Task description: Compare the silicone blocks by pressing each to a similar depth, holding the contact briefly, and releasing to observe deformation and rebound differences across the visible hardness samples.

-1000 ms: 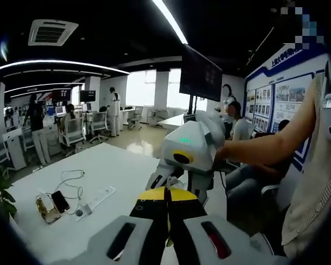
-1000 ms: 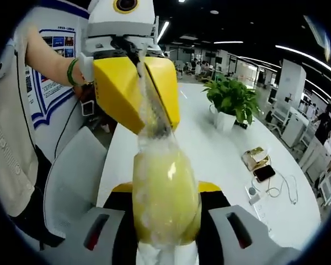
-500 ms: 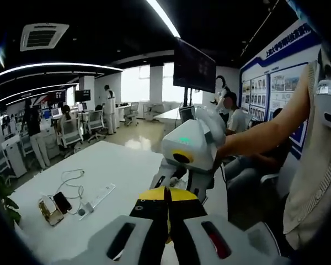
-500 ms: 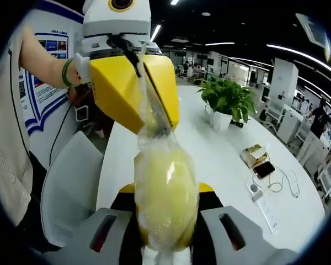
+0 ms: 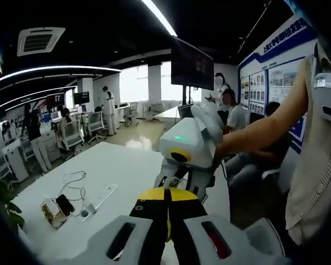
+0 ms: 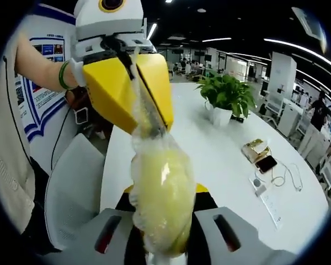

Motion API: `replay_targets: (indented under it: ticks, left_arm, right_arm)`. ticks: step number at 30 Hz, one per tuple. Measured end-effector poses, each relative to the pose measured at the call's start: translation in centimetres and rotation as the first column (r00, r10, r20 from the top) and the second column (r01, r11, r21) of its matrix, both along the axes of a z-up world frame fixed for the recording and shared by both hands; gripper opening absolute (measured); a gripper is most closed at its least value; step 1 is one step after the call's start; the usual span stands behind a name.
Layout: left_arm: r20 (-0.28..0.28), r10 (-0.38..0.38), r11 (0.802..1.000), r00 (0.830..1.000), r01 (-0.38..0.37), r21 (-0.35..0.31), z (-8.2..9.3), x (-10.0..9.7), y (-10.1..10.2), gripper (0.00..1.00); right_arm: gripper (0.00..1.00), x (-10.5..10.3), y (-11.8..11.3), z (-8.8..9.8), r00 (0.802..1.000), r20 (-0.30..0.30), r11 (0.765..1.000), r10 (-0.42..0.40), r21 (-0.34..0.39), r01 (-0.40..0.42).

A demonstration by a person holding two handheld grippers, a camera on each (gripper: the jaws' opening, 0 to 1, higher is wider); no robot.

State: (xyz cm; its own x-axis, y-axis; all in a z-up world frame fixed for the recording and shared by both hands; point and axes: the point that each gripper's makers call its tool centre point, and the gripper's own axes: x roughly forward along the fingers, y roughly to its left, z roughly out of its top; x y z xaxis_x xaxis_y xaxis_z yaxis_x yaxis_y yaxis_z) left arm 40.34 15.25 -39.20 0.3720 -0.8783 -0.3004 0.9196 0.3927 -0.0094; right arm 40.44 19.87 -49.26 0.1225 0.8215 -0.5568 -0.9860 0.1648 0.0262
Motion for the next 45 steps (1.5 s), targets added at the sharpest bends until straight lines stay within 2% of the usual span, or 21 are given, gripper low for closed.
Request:
replay_targets:
  ticks: [12, 15, 16, 24, 25, 26, 28, 29, 33, 45]
  left_arm:
    - [-0.005, -0.003, 1.000, 1.000, 0.003, 0.012, -0.05, -0.27, -0.21, 0.00]
    - [-0.004, -0.004, 1.000, 1.000, 0.004, 0.017, -0.10, -0.43, -0.33, 0.00]
    - [-0.005, -0.005, 1.000, 1.000, 0.005, 0.017, -0.09, -0.49, -0.37, 0.00]
    - [0.001, -0.003, 1.000, 1.000, 0.003, 0.028, -0.09, -0.58, -0.43, 0.00]
    - [-0.001, -0.001, 1.000, 1.000, 0.001, 0.030, -0.14, -0.57, -0.43, 0.00]
    - [0.000, 0.000, 0.999, 1.000, 0.000, 0.032, -0.17, -0.55, -0.42, 0.00]
    - [-0.002, 0.001, 0.999, 1.000, -0.001, 0.034, -0.23, -0.58, -0.42, 0.00]
    - [-0.002, 0.001, 0.999, 1.000, -0.001, 0.035, -0.26, -0.60, -0.41, 0.00]
    - [-0.002, 0.008, 0.999, 1.000, -0.008, 0.038, -0.35, -0.45, -0.34, 0.00]
    - [0.000, 0.019, 0.999, 1.000, -0.019, 0.039, -0.22, -0.01, -0.28, 0.00]
  right_arm:
    - [0.10, 0.04, -0.45, -0.05, 1.000, 0.018, 1.000, 0.016, -0.018, -0.016]
    - [0.10, -0.16, -0.60, -0.11, 0.999, 0.031, 1.000, 0.022, -0.021, -0.022]
    - [0.10, 0.03, -0.61, -0.06, 0.998, 0.059, 0.999, 0.026, -0.022, -0.024]
    - [0.10, -0.06, -0.64, -0.08, 0.998, 0.048, 1.000, 0.027, -0.014, -0.027]
    - [0.10, -0.19, -0.65, -0.17, 0.999, 0.032, 0.999, 0.030, -0.016, -0.030]
    - [0.10, -0.10, -0.60, -0.17, 0.998, 0.049, 0.999, 0.031, -0.014, -0.030]
    - [0.10, -0.18, -0.62, -0.26, 0.999, 0.029, 0.999, 0.032, -0.016, -0.031]
    - [0.10, -0.11, -0.60, -0.25, 0.998, 0.050, 0.999, 0.034, -0.016, -0.033]
    - [0.11, -0.14, -0.50, -0.38, 0.999, 0.033, 0.999, 0.033, -0.013, -0.033]
    - [0.11, 0.29, -0.38, -0.16, 0.998, 0.053, 0.999, 0.042, -0.011, -0.041]
